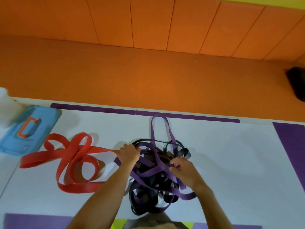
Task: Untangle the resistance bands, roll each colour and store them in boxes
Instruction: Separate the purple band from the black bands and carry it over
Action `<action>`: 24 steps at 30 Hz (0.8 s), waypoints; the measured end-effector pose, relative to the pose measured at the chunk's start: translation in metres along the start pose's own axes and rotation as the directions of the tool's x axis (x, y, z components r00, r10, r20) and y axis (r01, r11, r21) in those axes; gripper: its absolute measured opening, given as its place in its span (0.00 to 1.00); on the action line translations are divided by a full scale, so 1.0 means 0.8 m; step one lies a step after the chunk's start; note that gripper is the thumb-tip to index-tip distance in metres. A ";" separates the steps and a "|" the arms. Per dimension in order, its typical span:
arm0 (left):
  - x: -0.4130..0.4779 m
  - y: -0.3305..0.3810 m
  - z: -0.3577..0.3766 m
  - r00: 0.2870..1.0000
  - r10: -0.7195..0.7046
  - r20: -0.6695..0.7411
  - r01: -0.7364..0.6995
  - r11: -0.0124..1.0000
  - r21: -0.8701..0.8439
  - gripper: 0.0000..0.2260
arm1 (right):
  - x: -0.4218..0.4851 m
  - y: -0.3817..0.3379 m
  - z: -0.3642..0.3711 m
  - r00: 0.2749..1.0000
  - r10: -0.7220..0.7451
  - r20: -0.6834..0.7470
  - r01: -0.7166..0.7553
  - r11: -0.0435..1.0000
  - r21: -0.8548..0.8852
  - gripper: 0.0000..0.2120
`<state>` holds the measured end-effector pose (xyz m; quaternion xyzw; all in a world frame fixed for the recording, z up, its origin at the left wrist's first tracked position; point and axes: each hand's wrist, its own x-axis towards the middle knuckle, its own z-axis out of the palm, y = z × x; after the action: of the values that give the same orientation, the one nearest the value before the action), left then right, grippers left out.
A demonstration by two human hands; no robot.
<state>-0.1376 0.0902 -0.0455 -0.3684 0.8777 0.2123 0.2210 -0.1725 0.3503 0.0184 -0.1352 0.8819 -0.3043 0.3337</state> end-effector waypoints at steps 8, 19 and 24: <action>0.005 0.010 0.014 0.991 -0.031 -0.130 0.018 0.995 -0.099 0.12 | -0.011 0.026 0.025 0.997 -0.013 -0.081 0.007 0.997 -0.072 0.14; -0.048 -0.036 0.013 0.861 0.194 -0.470 -0.460 0.691 -0.557 0.03 | -0.011 0.042 0.003 0.999 0.013 -0.046 -0.010 0.998 0.058 0.13; -0.066 -0.057 -0.003 0.761 0.435 -0.482 -0.599 0.757 -0.263 0.05 | 0.013 0.024 0.002 0.987 -0.017 -0.161 0.064 0.954 0.294 0.11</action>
<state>-0.0712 0.0890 -0.0242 -0.1774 0.9082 0.3633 -0.1085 -0.1798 0.3594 0.0001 -0.0770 0.8464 -0.4503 0.2738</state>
